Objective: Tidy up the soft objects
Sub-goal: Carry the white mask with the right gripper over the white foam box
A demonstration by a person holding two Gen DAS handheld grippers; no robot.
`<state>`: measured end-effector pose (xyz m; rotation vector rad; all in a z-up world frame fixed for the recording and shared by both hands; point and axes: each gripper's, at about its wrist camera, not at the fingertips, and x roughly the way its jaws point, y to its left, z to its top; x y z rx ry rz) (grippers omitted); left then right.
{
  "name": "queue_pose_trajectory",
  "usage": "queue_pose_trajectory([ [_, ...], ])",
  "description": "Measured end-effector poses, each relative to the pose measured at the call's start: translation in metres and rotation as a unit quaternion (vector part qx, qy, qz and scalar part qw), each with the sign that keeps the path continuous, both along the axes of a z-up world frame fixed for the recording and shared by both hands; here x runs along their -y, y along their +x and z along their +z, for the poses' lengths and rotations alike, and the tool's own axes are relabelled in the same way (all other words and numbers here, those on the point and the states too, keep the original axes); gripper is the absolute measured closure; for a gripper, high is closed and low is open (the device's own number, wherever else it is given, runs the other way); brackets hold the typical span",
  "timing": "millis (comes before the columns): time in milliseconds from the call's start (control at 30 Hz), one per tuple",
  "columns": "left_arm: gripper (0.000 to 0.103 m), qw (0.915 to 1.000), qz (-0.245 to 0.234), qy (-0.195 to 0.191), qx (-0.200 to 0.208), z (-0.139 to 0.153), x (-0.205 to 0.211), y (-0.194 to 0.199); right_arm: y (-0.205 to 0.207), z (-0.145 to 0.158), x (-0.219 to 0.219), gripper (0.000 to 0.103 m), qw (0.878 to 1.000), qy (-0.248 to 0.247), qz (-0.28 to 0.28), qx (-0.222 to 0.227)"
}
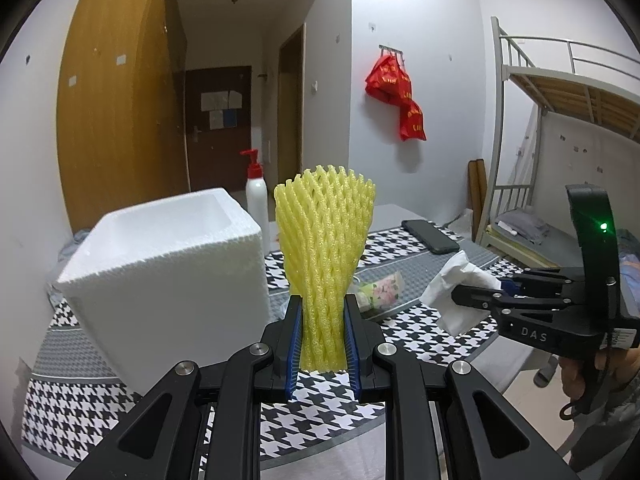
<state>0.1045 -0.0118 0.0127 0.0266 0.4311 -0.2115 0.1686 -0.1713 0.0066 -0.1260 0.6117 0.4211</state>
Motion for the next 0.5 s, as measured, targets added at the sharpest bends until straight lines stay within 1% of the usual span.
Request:
queue_pose_trajectory([
  [167,0.083,0.9999,0.005,0.002,0.014,0.006,-0.001,-0.004,-0.007,0.01,-0.001,0.079,1.0,0.005,0.004,0.015],
  [500,0.083,0.9994,0.019,0.005,0.03,0.012,-0.004,-0.008,-0.015,0.02,-0.005,0.079,0.999,0.013,0.015,0.035],
])
